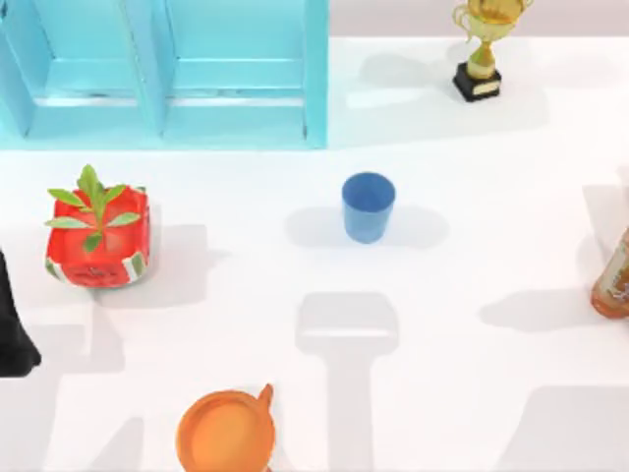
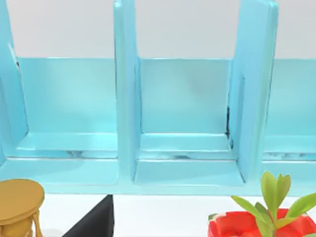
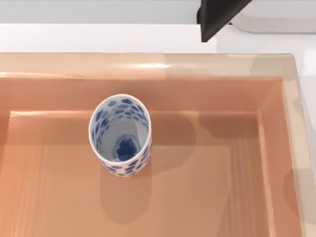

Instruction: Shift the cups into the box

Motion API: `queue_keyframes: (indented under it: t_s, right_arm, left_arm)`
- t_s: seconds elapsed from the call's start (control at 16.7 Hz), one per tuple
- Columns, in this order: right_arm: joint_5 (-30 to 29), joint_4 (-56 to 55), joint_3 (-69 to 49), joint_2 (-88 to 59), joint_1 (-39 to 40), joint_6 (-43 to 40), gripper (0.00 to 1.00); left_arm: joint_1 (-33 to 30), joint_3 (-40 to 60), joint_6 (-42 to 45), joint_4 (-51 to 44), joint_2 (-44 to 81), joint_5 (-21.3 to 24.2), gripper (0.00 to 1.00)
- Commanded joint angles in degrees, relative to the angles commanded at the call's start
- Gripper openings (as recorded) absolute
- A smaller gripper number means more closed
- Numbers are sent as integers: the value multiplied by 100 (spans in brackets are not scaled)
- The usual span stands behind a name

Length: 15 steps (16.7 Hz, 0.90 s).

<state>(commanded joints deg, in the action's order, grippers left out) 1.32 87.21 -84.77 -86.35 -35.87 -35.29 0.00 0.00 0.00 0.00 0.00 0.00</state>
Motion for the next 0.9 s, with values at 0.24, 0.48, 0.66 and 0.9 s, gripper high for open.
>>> queue_keyframes:
  t_s: [0.24,0.48,0.66,0.9]
  right_arm:
    - [-10,-2,-57,-82,80,72,100]
    - [-113,110,-917,-908,883,905,100]
    - [-226,184,-2110,-1952,1992,2072,100]
    - [-395,194,-3972,-3521,3932,4036,100]
  left_arm:
    - [0,0,0,0,0,0,100]
    - [0,0,0,0,0,0,100]
    - [0,0,0,0,0,0,100]
    - [0,0,0,0,0,0,100]
